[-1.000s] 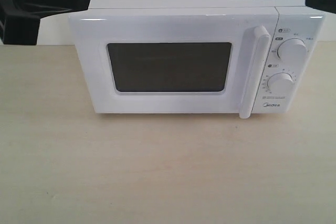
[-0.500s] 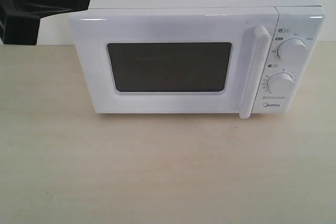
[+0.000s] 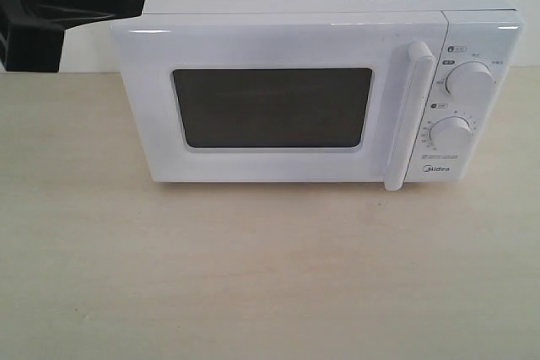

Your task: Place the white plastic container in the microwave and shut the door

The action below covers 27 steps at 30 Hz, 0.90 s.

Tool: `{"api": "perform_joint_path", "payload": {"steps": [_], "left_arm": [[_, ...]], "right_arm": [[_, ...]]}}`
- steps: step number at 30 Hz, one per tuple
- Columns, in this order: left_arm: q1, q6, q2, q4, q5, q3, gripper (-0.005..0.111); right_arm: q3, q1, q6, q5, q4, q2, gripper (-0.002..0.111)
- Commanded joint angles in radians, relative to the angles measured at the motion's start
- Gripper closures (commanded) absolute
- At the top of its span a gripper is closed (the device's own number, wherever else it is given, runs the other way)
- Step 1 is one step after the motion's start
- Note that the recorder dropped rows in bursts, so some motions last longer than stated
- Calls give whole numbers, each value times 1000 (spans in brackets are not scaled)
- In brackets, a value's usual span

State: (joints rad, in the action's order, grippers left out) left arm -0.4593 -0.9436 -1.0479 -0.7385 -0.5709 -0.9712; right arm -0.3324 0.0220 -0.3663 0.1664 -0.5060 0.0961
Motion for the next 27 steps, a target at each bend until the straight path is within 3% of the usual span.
{"api": "perform_joint_path", "payload": {"steps": [1,10,16,27], "left_arm": [[-6,9,5,-13,1,-1,102],[-4,9,5,-13,-2,-1,102],[-4,9,5,-13,-2,-1,102],[-4,9,5,-13,-2,-1,102]], "right_arm": [[85,8,-5,-13,-1,-96,108],[111,8,3,-5,-6,-96,108],[111,8,123,-20,2,-96,108],[115,8,624,41,548,-96,108]]}}
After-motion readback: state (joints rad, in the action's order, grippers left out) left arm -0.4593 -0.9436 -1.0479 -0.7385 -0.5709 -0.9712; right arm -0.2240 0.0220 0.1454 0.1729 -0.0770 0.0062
